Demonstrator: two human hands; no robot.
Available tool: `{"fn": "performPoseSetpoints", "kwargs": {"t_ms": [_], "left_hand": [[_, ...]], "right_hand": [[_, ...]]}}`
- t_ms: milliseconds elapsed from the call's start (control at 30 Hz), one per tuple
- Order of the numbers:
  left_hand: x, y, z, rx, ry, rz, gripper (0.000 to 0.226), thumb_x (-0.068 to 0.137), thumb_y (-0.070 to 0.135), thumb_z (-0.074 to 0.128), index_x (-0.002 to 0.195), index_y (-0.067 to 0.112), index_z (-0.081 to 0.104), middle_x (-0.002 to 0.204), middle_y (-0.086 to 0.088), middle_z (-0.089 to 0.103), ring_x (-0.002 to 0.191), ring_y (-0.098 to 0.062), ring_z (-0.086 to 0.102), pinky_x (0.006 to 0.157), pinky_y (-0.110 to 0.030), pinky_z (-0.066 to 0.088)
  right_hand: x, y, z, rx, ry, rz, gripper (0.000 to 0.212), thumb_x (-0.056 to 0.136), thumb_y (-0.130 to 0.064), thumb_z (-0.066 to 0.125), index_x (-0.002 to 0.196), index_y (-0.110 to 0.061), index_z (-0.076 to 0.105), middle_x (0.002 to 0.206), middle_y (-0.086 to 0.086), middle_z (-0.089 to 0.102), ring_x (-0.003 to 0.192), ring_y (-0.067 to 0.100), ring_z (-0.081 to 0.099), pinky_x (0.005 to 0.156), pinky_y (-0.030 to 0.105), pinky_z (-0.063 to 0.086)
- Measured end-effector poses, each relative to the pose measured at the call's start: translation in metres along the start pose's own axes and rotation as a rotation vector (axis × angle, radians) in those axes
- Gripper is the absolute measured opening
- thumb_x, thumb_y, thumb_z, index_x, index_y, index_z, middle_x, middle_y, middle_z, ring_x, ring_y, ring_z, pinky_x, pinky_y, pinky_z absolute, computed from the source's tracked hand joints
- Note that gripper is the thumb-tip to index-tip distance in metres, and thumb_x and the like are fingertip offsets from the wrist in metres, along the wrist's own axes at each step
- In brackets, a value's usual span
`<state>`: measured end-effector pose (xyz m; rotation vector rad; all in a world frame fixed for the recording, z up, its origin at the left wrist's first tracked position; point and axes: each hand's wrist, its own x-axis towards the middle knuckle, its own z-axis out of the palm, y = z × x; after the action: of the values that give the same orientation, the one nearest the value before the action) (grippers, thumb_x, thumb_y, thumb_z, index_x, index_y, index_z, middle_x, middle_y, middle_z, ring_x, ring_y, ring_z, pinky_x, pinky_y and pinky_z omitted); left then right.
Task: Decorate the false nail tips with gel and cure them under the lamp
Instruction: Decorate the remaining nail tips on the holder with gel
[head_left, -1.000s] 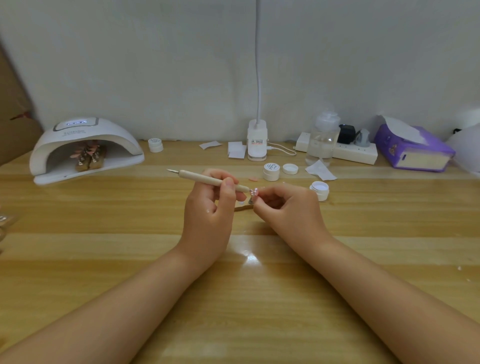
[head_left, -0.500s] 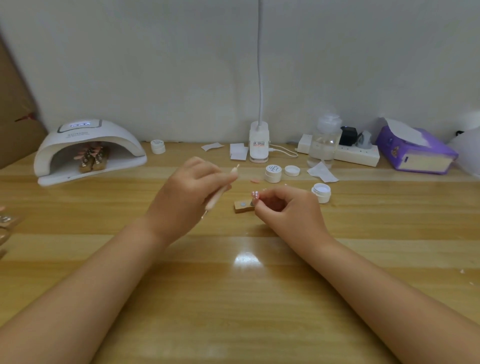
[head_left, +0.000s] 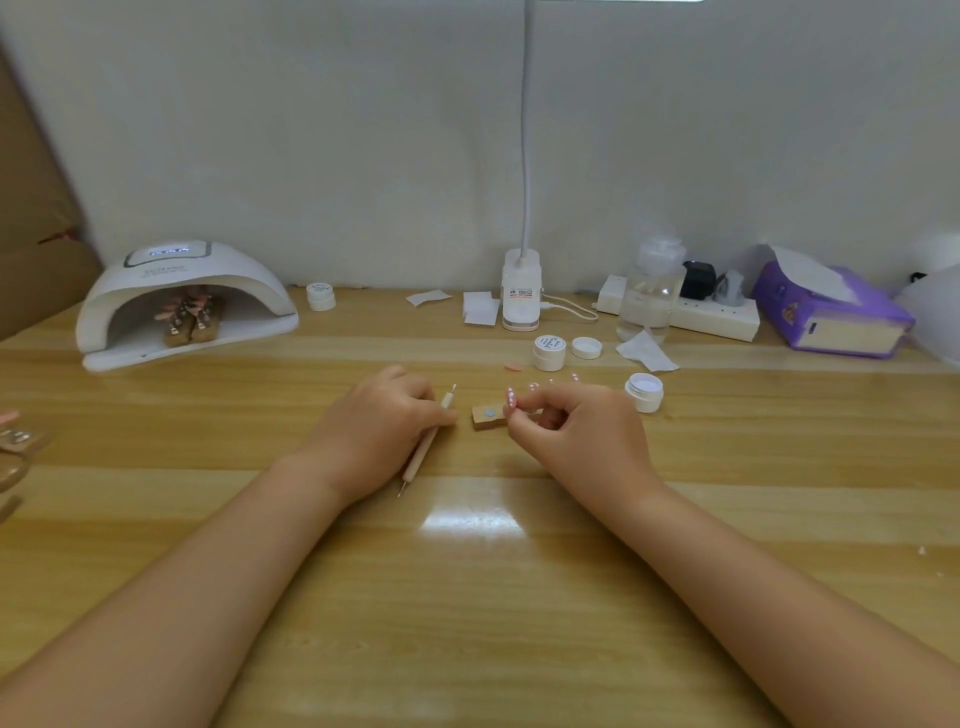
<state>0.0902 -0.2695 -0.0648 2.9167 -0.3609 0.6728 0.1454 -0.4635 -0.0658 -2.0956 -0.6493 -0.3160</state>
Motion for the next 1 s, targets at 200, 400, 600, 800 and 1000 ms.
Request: {"fn": "performPoseSetpoints", "kwargs": {"t_ms": [200, 400, 600, 800, 1000], "left_hand": [[0.000, -0.001, 0.000, -0.053, 0.027, -0.053, 0.025, 0.082, -0.001, 0.067, 0.100, 0.016, 0.075, 0.080, 0.000, 0.057, 0.080, -0.020, 0.044, 0.065, -0.028, 0.033], [-0.002, -0.007, 0.004, -0.069, 0.091, -0.148, 0.025, 0.082, -0.003, 0.061, 0.101, 0.011, 0.071, 0.087, -0.002, 0.063, 0.090, -0.024, 0.055, 0.070, -0.032, 0.044], [-0.001, -0.010, 0.007, -0.115, 0.084, -0.217, 0.026, 0.087, 0.000, 0.055, 0.108, 0.013, 0.064, 0.093, 0.003, 0.060, 0.095, -0.019, 0.051, 0.078, -0.030, 0.042], [-0.002, -0.010, 0.007, -0.119, 0.090, -0.224, 0.026, 0.084, -0.001, 0.058, 0.105, 0.014, 0.063, 0.085, 0.008, 0.056, 0.090, -0.016, 0.052, 0.075, -0.029, 0.043], [-0.001, -0.010, 0.006, -0.109, 0.102, -0.224, 0.024, 0.083, -0.003, 0.058, 0.101, 0.013, 0.062, 0.084, 0.010, 0.052, 0.088, -0.016, 0.051, 0.074, -0.027, 0.041]], "right_hand": [[0.003, -0.008, 0.008, -0.030, -0.043, 0.036, 0.014, 0.083, -0.029, 0.063, 0.080, -0.025, 0.076, 0.038, -0.014, 0.042, 0.049, 0.007, 0.045, 0.111, 0.027, 0.024], [0.008, -0.008, 0.023, -0.211, -0.102, 0.006, 0.023, 0.089, -0.035, 0.054, 0.089, -0.025, 0.075, 0.072, -0.002, 0.068, 0.077, 0.016, 0.059, 0.090, 0.034, 0.034], [0.011, 0.000, 0.026, -0.300, -0.107, -0.006, 0.029, 0.093, -0.031, 0.048, 0.086, -0.018, 0.074, 0.075, 0.002, 0.068, 0.081, 0.020, 0.059, 0.090, 0.035, 0.035], [0.008, -0.004, 0.025, -0.412, -0.143, -0.028, 0.031, 0.095, -0.035, 0.044, 0.095, -0.020, 0.071, 0.086, 0.002, 0.069, 0.090, 0.020, 0.061, 0.092, 0.037, 0.043], [0.006, -0.003, 0.021, -0.428, -0.144, -0.075, 0.030, 0.096, -0.033, 0.045, 0.092, -0.017, 0.070, 0.085, 0.005, 0.068, 0.089, 0.021, 0.061, 0.085, 0.032, 0.046]]}}
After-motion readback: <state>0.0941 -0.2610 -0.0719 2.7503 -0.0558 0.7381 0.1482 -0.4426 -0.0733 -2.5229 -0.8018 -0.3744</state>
